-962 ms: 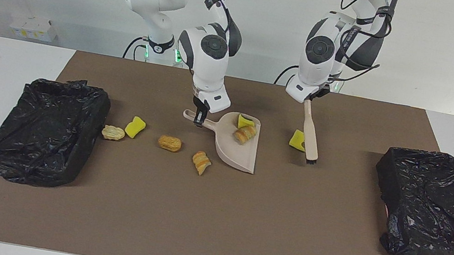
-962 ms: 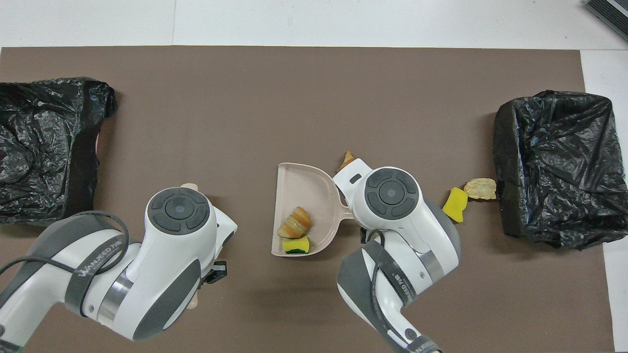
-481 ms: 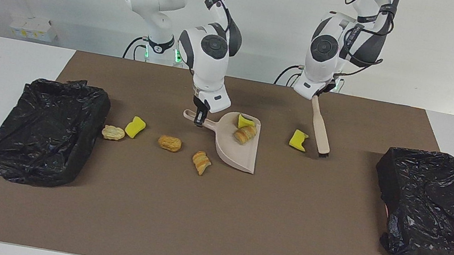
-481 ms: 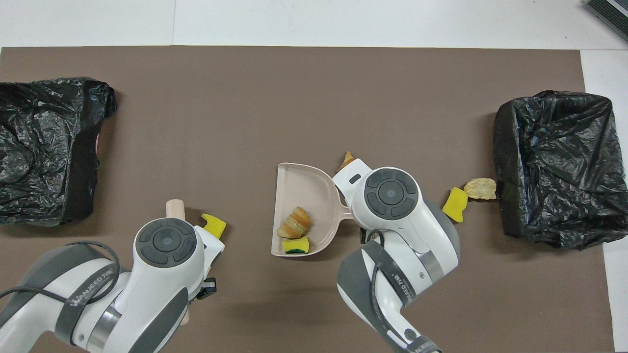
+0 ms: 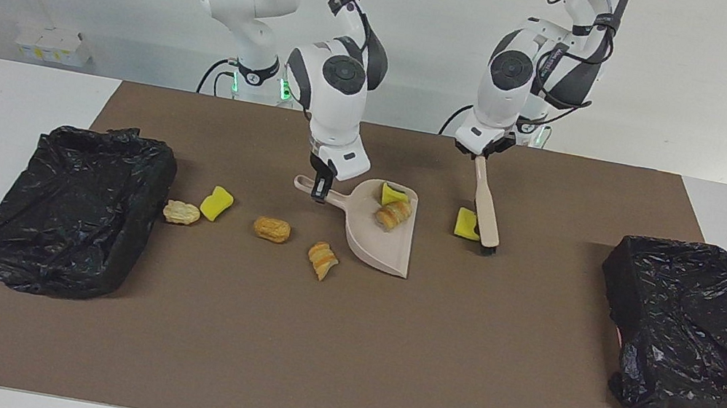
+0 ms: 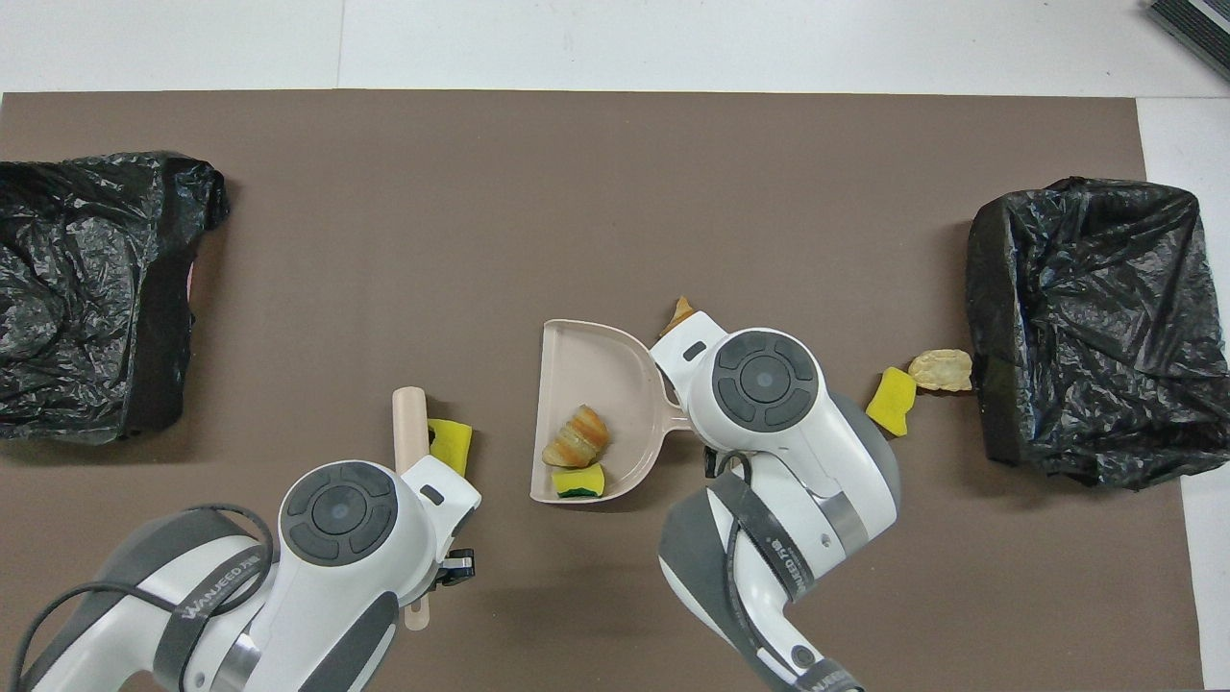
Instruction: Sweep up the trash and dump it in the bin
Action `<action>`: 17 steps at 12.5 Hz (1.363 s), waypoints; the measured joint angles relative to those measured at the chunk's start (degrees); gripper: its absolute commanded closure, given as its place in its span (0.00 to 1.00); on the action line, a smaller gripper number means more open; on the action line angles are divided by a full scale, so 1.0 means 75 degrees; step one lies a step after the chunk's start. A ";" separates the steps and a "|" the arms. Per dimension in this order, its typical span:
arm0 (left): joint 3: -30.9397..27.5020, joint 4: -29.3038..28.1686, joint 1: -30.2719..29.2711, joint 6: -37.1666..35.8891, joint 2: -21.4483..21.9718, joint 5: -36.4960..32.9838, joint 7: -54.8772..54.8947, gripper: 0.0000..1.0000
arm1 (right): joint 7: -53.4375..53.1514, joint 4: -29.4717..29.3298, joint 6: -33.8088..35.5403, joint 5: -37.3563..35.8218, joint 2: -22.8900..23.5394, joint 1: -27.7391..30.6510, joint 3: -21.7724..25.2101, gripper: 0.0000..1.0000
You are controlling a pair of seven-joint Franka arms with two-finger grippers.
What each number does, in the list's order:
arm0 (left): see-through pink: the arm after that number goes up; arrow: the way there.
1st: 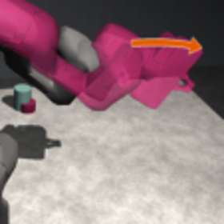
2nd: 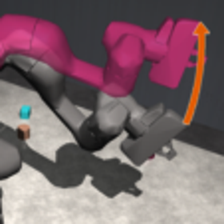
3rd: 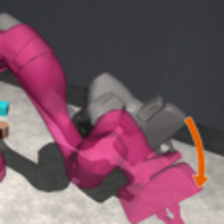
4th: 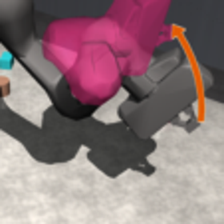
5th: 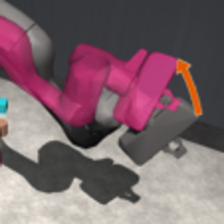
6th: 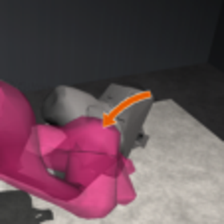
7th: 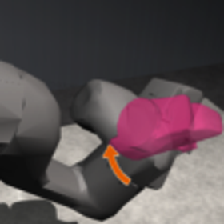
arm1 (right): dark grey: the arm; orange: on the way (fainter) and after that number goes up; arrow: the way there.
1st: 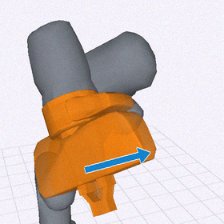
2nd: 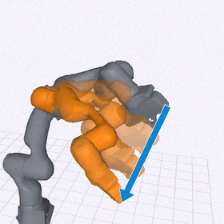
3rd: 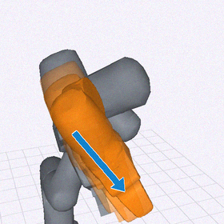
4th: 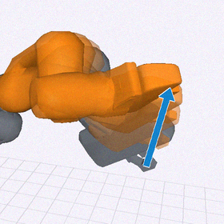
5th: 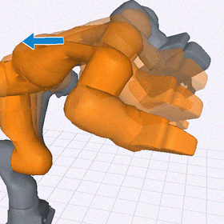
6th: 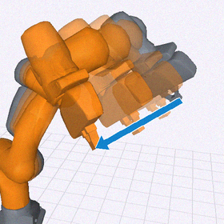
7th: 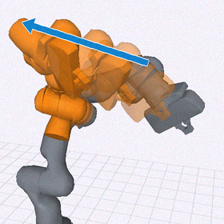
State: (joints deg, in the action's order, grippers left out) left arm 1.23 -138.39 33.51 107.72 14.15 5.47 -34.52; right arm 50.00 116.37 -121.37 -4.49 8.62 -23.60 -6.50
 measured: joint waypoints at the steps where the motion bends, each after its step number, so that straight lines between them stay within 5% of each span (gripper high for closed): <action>1: 0.0003 0.0000 0.0062 0.0364 -0.0049 0.0364 0.0203 1.00 | 0.0000 0.0000 -0.0002 0.0000 0.0003 -0.0013 0.0000 1.00; 8: 0.0037 0.0124 0.1073 0.1898 -0.0411 0.1392 0.0369 1.00 | 0.0000 0.0002 -0.0063 0.0000 0.0046 -0.0068 0.0000 1.00; 17: -0.0010 0.0992 0.1523 0.1542 -0.0517 0.1514 0.0059 1.00 | 0.0000 0.0002 -0.0069 0.0000 0.0096 -0.0062 0.0013 1.00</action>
State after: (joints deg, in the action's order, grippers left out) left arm 1.16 -130.95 44.93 119.28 10.27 16.82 -34.08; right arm 50.00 116.39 -121.89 -4.48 9.34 -24.06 -6.40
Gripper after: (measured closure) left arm 0.731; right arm 0.683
